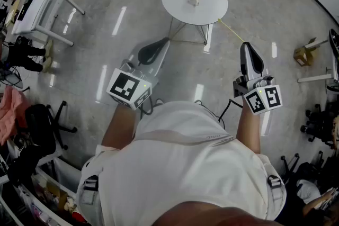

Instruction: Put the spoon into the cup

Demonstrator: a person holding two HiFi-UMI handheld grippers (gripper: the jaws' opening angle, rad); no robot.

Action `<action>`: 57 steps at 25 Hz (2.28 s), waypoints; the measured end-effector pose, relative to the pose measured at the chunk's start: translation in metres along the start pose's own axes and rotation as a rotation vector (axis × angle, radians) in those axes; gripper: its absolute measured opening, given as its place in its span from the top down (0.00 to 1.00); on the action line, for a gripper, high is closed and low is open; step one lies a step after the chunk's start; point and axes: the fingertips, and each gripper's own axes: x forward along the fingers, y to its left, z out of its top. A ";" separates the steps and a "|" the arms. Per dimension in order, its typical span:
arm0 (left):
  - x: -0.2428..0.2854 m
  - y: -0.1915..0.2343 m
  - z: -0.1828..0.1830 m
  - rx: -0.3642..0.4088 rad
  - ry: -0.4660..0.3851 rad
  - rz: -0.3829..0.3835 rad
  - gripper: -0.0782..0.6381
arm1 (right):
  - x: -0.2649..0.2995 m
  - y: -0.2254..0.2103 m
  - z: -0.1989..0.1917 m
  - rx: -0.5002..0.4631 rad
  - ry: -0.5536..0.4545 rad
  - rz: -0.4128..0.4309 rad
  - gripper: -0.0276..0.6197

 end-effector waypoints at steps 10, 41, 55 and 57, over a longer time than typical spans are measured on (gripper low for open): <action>-0.002 0.001 -0.001 0.017 -0.007 0.003 0.89 | 0.000 0.004 -0.010 0.004 0.021 0.009 0.94; -0.102 0.102 -0.057 -0.115 0.015 -0.008 0.89 | 0.082 0.112 -0.061 -0.027 0.155 -0.063 0.94; -0.054 0.170 -0.074 -0.156 0.038 0.118 0.89 | 0.186 0.053 -0.081 0.074 0.188 0.040 0.94; -0.033 0.178 -0.070 -0.151 0.039 0.130 0.89 | 0.204 0.031 -0.079 0.084 0.171 0.059 0.94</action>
